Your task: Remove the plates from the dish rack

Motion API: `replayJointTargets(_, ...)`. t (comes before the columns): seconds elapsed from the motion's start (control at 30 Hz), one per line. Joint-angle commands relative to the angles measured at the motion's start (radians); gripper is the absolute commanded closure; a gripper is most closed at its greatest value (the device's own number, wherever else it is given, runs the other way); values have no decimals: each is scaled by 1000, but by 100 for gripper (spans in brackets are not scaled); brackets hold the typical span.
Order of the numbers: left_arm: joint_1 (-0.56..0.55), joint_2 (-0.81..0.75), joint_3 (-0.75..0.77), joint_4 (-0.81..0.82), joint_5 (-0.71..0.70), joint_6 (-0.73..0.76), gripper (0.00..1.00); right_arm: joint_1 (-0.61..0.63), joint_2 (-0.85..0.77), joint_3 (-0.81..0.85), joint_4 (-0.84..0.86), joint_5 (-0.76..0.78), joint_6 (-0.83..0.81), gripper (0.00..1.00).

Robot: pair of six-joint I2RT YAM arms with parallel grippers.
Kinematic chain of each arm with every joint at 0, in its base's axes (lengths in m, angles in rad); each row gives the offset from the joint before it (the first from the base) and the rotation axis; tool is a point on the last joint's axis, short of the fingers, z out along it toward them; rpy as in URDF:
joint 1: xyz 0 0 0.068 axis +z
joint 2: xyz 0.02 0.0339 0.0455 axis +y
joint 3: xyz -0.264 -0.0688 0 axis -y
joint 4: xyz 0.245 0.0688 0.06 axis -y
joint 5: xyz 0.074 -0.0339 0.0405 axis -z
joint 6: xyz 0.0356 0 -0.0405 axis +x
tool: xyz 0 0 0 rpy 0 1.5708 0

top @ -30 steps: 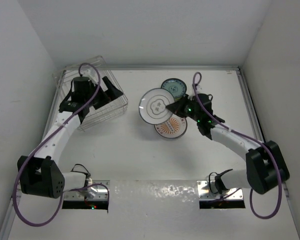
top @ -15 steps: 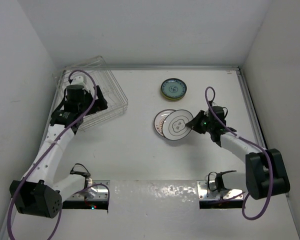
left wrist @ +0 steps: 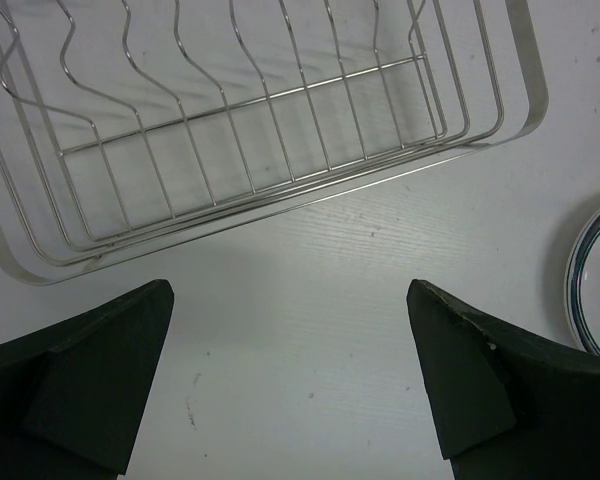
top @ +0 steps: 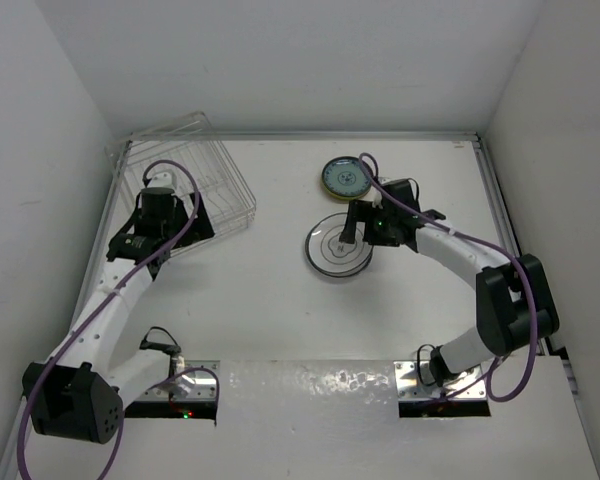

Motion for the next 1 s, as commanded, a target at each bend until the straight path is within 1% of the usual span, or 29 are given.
replayJointTargets(0.0,-4,-21,1,32,-21,15,0,10,16,52,-122,114,-62,1)
replayJointTargets(0.03,-4,-24,1,32,-22,14,0,11,12,46,-122,154,-65,1)
replayJointTargets(0.13,-4,-22,1,34,-25,14,0,10,-2,32,-121,160,-82,1)
replayJointTargets(0.2,-4,-18,4,31,-32,14,0,13,10,60,-176,192,-102,1)
replayJointTargets(0.37,-6,-19,6,25,-47,6,0,14,-33,72,-220,228,-152,1)
replayJointTargets(0.5,-3,-30,18,14,-111,-12,0,14,-171,49,-236,292,-202,1)
replayJointTargets(0.53,-3,-33,22,3,-133,-20,0,14,-251,37,-255,329,-211,1)
replayJointTargets(0.57,-1,-39,27,-3,-153,-26,0,13,-290,34,-271,369,-229,1)
replayJointTargets(0.6,-1,-54,27,-6,-195,-41,0,14,-329,29,-288,445,-237,1)
replayJointTargets(0.63,3,-64,29,-12,-219,-51,0,13,-405,20,-321,481,-245,1)
replayJointTargets(0.7,5,-102,30,-17,-271,-68,0,14,-476,11,-354,562,-271,1)
replayJointTargets(0.73,6,-114,32,-21,-288,-72,0,14,-541,-6,-370,577,-301,1)
replayJointTargets(0.77,6,-127,30,-23,-311,-77,0,14,-573,-12,-371,597,-307,1)
replayJointTargets(0.8,6,-154,30,-25,-321,-80,0,13,-596,-12,-401,660,-312,1)
replayJointTargets(0.87,6,-177,22,-29,-334,-78,0,14,-658,9,-479,709,-317,1)
replayJointTargets(0.93,6,-203,21,-41,-337,-77,0,14,-694,29,-545,737,-315,1)
replayJointTargets(0.97,8,-214,16,-46,-338,-75,0,13,-735,30,-556,727,-324,1)
